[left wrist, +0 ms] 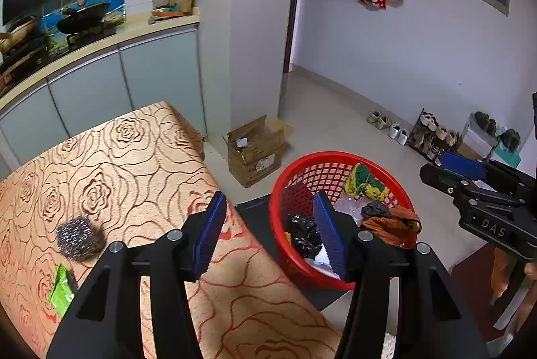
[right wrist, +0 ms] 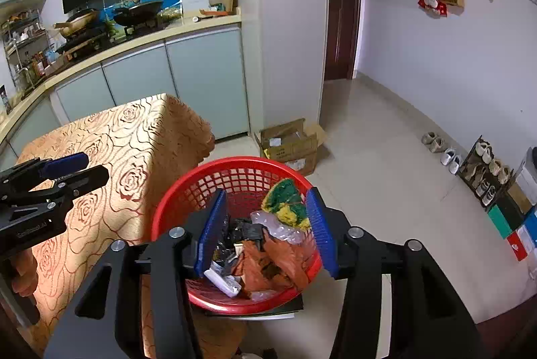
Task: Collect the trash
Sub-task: 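Move both tools back over the table toward the steel wool and green packet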
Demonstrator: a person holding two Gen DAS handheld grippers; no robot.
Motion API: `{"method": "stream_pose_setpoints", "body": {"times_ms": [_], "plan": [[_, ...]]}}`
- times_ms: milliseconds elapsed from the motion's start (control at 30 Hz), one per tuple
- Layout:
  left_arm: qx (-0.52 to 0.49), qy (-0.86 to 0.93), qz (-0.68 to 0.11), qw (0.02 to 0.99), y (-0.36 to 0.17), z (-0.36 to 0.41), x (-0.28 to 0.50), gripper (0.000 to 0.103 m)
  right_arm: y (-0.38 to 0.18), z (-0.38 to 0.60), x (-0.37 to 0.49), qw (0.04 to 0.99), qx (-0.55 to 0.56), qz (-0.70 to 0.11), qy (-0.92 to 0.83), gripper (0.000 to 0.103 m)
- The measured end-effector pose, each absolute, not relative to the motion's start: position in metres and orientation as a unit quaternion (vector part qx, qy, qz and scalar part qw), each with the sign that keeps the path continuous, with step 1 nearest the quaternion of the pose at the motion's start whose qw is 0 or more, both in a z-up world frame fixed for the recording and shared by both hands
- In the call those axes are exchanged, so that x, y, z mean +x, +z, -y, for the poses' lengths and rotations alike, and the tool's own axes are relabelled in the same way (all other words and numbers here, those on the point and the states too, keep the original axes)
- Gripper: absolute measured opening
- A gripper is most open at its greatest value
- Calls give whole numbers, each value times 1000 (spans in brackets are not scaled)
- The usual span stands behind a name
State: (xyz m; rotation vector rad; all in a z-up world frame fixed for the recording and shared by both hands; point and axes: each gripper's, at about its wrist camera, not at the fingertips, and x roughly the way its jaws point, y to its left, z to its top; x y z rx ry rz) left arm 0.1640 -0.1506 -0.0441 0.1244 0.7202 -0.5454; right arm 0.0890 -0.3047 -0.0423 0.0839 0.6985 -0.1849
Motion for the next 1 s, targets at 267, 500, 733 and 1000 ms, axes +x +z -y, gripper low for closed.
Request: {"method": "stream_pose_setpoints", "body": {"times_ms": [267, 500, 733, 1000], "plan": [[48, -238, -332, 911, -32, 121, 153, 53, -29, 282, 84, 942, 31, -323, -86, 50], [38, -210, -322, 922, -23, 89, 144, 53, -19, 263, 82, 947, 31, -311, -80, 52], [19, -164, -315, 935, -16, 46, 138, 53, -16, 238, 87, 950, 33, -305, -61, 52], [3, -108, -311, 944, -14, -4, 129, 55, -15, 204, 94, 953, 30, -299, -31, 55]]}}
